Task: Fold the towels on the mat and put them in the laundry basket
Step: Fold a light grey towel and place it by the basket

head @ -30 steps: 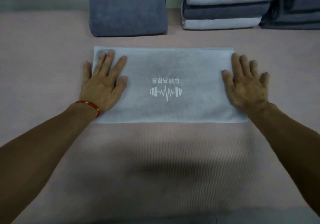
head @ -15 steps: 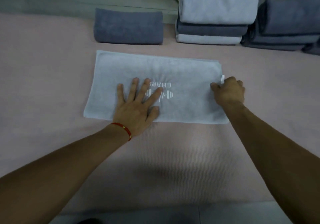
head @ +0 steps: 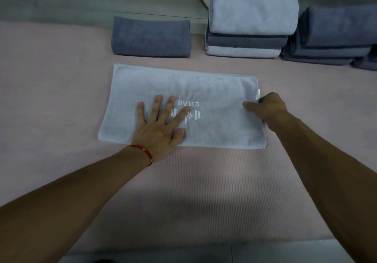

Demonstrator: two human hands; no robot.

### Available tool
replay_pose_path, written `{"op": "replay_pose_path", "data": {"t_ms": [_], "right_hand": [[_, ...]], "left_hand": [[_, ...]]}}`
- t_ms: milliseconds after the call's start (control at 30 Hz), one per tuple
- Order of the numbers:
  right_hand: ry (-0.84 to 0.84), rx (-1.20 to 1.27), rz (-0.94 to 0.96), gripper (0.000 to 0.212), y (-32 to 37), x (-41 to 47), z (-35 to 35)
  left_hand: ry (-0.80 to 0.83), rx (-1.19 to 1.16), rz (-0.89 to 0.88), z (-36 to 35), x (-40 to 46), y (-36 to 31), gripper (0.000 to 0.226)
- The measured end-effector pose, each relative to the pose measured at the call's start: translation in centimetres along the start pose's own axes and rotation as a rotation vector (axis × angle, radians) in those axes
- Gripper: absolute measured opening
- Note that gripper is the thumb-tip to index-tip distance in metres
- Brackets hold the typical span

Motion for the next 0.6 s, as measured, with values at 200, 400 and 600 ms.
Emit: {"op": "replay_pose_path", "data": {"t_ms": [200, 400, 600], "right_hand": [[0.091, 0.211, 0.074, 0.037, -0.7, -1.2, 1.3], [0.263, 0.286, 0.040, 0.024, -1.0, -3.0, 3.3], [0.103, -0.072, 0.324, 0.015, 7.2, -7.2, 3.3]], "left_hand": [[0.002, 0.020, -0.001, 0.0, 0.0, 0.1, 0.063], [0.071, -0.007, -0.008, 0.3, 0.2, 0.2, 0.062], [0.278, -0.267, -0.008, 3.3, 1.5, 1.1, 0.070]]}}
Point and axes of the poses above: each hand's wrist, its own x-axis towards the middle knuckle, its own z-axis out of the back of the hand, y = z × x, the point moved 2 cm from there along x, towards the middle knuckle
